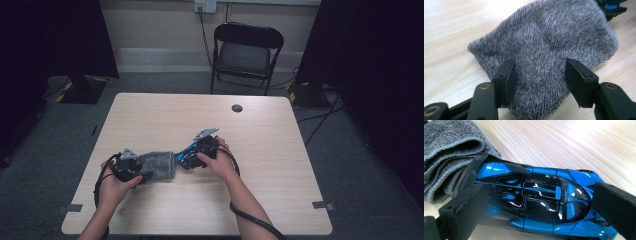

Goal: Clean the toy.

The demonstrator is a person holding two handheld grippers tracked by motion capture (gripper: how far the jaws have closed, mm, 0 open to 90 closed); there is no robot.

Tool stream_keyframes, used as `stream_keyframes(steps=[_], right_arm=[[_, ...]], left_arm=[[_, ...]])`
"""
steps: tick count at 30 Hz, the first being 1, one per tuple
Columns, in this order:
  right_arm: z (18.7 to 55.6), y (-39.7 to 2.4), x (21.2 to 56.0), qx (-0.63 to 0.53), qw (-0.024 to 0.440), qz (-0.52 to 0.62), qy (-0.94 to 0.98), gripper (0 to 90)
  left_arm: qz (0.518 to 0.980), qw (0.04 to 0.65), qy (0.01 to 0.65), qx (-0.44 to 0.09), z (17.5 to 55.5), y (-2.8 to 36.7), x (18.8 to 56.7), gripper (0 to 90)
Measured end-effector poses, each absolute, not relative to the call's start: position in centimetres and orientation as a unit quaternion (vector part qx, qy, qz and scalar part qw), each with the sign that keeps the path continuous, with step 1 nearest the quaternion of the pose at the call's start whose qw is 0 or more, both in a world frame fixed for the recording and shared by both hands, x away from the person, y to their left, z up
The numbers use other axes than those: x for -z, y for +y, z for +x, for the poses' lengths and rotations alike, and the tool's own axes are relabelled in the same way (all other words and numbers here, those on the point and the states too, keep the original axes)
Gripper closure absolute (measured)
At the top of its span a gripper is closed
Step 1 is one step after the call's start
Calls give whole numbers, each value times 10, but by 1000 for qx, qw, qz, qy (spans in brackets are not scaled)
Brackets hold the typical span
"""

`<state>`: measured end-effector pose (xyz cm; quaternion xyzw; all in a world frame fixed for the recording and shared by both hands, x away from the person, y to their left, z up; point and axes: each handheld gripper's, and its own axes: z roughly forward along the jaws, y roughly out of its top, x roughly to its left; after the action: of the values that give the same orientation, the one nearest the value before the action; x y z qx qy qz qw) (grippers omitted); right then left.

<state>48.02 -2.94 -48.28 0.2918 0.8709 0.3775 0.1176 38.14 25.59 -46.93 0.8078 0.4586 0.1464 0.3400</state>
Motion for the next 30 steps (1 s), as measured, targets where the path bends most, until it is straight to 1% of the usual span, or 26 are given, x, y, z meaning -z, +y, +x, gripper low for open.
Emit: stream_keyframes(steps=[3, 7, 9, 11, 14, 17, 19, 22, 24, 25, 26, 30], right_arm=[[480, -29, 483, -378, 118, 292, 871, 0], [480, -29, 483, -378, 118, 292, 871, 0], [480, -29, 483, -378, 118, 291, 871, 0], [480, -29, 483, -378, 117, 291, 871, 0], [480, -29, 483, -377, 117, 292, 871, 0], [480, -29, 483, -377, 117, 292, 871, 0], [481, -29, 483, -376, 117, 291, 872, 0], [481, -29, 483, -376, 116, 292, 872, 0], [481, -29, 483, -376, 116, 292, 872, 0], [481, -29, 483, -376, 116, 292, 872, 0], [481, -29, 483, -376, 116, 292, 872, 0], [481, -29, 483, -376, 116, 292, 872, 0]], left_arm=[[810, 366, 433, -148, 389, 254, 466, 408], [825, 355, 411, -157, 399, 246, 467, 381], [828, 358, 401, -158, 402, 240, 469, 378], [832, 360, 389, -165, 405, 236, 472, 352], [837, 355, 385, -160, 408, 231, 477, 346], [837, 350, 390, -157, 410, 230, 480, 372], [834, 346, 400, -156, 410, 231, 481, 410], [829, 345, 414, -151, 410, 233, 482, 522], [827, 344, 419, -149, 410, 234, 481, 628], [826, 342, 424, -145, 410, 235, 480, 653], [826, 340, 426, -146, 410, 235, 479, 699], [814, 341, 449, -138, 411, 238, 476, 784]])
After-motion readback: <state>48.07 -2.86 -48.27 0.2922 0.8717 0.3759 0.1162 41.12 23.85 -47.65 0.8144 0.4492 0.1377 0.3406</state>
